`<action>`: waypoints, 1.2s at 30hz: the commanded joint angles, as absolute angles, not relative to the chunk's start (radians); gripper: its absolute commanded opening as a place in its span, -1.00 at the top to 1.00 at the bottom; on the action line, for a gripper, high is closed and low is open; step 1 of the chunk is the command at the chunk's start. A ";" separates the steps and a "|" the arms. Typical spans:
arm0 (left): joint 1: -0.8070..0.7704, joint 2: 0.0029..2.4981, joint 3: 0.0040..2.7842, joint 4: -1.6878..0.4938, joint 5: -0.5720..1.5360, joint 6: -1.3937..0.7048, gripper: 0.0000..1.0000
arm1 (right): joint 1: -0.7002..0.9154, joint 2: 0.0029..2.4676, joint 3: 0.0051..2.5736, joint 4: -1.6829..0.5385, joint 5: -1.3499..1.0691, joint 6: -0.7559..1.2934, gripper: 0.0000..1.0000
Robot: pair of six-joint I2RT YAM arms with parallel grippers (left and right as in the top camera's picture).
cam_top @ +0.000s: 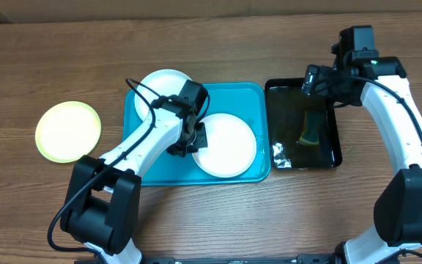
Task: Clean dirty plates on tray and stack at the side
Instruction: 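Return the sponge to the black tray and release it, then lift the white plate with the left gripper and tilt it upward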
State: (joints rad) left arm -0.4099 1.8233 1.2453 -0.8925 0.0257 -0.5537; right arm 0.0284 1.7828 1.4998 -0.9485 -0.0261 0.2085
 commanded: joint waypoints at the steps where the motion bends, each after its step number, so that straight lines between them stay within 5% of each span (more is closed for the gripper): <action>1: -0.383 1.830 1.309 -0.915 0.023 -0.519 0.92 | 0.017 1.769 1.507 -0.949 -0.008 0.208 -1.00; 17: -0.304 1.830 1.460 -0.990 0.112 -0.468 0.92 | 0.017 1.769 1.507 -0.949 -0.008 0.208 -1.00; 36: -0.482 1.831 1.570 -0.938 0.015 -0.509 0.92 | 0.017 1.769 1.507 -0.949 -0.008 0.208 -1.00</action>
